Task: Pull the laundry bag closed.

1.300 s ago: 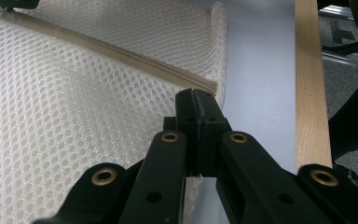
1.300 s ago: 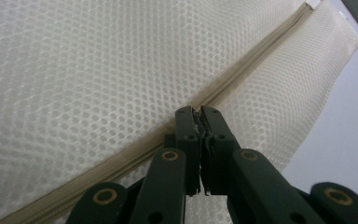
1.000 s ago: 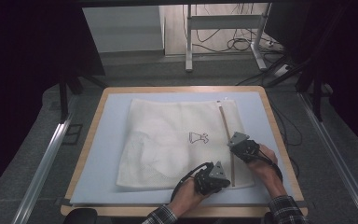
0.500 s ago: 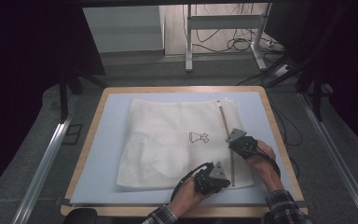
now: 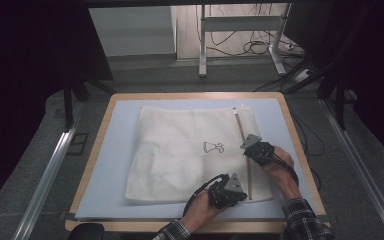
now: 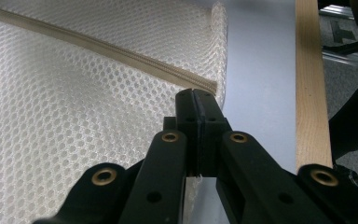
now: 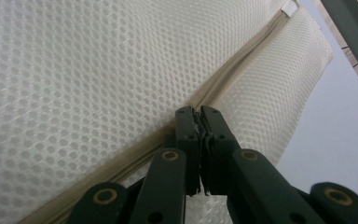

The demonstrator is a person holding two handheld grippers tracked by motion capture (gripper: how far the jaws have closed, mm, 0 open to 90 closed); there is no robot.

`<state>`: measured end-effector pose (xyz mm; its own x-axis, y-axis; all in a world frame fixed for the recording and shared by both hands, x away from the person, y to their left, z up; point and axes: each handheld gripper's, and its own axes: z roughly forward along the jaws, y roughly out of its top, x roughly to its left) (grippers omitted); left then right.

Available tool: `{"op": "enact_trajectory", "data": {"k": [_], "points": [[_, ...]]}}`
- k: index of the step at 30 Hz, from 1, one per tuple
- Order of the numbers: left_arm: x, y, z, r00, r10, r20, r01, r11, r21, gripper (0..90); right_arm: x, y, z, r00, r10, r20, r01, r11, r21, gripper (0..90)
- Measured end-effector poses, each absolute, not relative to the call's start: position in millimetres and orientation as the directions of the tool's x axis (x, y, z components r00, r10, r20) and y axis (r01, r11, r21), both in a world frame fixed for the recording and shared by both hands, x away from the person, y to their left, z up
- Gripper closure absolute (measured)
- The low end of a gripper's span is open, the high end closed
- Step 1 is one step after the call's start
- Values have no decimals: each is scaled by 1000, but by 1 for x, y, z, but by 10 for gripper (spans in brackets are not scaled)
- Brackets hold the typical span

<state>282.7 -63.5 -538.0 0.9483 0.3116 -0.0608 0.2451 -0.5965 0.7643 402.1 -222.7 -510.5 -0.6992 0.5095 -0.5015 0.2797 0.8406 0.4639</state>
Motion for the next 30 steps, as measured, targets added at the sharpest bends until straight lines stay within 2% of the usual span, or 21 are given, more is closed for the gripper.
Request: {"op": "enact_trajectory", "data": {"k": [30], "points": [[283,-64,-538,948,313,-65,248,-593,766,898,431,-218,-511,-686,515,-514,288,841,458,861]]}}
